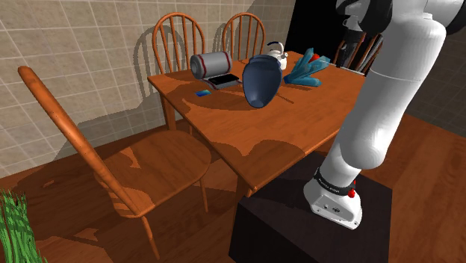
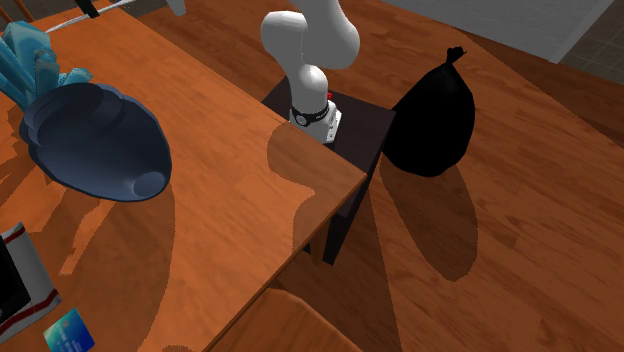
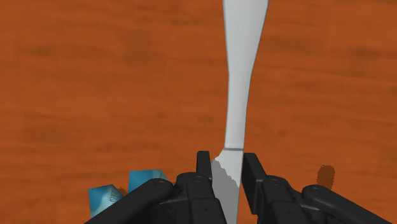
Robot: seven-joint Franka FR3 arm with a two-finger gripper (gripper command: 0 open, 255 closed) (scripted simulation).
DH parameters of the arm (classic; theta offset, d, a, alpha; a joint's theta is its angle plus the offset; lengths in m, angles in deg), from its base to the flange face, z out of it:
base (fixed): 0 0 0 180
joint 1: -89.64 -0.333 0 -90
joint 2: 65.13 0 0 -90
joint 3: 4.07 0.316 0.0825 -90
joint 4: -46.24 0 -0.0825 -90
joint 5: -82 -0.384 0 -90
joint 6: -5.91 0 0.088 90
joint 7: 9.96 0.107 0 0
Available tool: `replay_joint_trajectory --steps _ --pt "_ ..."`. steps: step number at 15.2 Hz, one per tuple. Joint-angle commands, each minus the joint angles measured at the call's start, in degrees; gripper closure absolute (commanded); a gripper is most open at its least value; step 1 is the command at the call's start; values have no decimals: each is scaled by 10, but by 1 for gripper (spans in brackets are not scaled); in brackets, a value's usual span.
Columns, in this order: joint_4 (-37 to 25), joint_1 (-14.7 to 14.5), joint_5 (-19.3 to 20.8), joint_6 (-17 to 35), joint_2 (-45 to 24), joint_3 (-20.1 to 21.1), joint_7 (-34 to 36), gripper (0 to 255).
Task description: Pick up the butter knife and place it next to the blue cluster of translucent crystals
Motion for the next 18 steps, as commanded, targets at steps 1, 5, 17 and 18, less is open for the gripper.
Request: replay_joint_trajectory --steps 1,5,17,18 --pt "16 1 -3 17 -2 1 -2 255" --pt "44 7 -13 46 -12 5 -10 255" --pt "112 52 -72 128 -66 39 -52 255" --pt "117 57 -78 134 -71 44 -56 255"
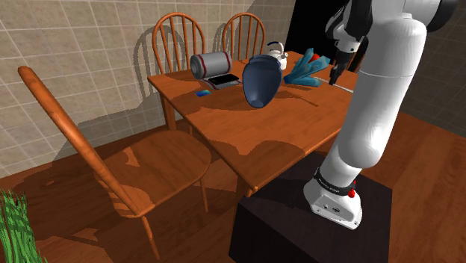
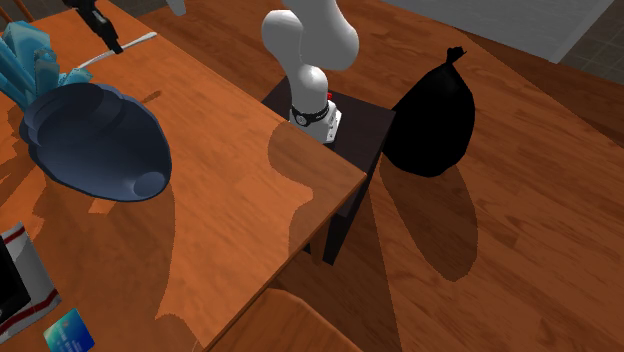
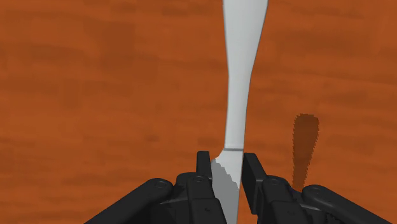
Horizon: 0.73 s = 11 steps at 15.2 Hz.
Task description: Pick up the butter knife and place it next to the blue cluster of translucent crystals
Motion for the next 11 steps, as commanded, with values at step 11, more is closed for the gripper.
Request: replay_joint_trajectory --steps 11 --pt "48 63 -76 73 -65 62 -51 255"
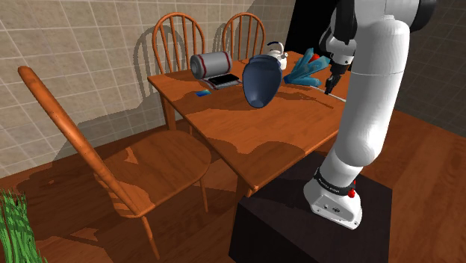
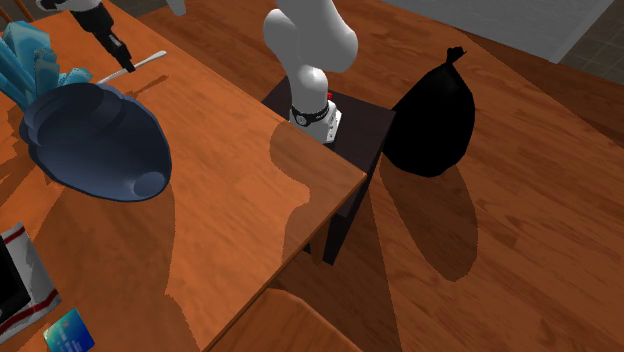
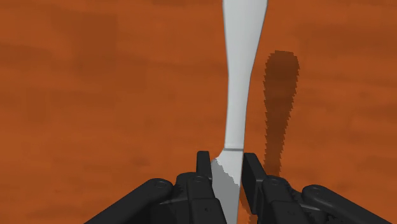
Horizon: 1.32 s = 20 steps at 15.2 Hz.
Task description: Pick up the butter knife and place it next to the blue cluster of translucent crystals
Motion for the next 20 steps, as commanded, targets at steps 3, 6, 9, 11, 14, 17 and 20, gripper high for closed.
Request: replay_joint_trajectory --steps 3,6,9,11,14,17,20 --pt "11 22 -27 22 -22 24 -17 255" --pt "15 31 -37 30 -31 33 -24 255" --pt "15 31 -37 30 -31 33 -24 255" --pt "15 31 -37 30 -31 33 -24 255" --pt "15 31 -37 30 -31 33 -24 0" --pt "15 31 -37 30 -31 33 -24 0" --pt "-1 5 -6 2 -5 5 -3 0"
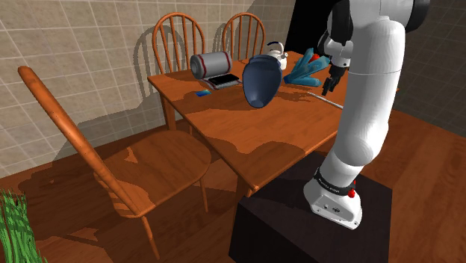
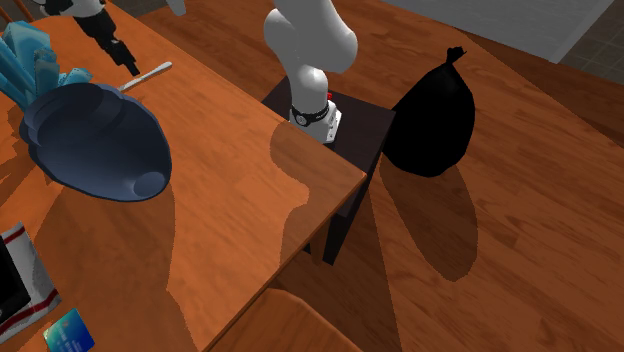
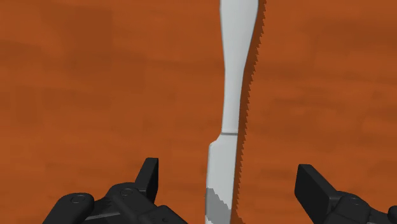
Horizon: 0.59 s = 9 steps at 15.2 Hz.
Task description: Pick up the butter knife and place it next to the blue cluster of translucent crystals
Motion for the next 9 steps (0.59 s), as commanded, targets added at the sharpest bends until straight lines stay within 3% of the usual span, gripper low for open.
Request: replay_joint_trajectory --steps 1,9 --pt "-13 -24 29 -25 24 -26 19 0" --pt "-21 -34 41 -37 34 -36 27 0"
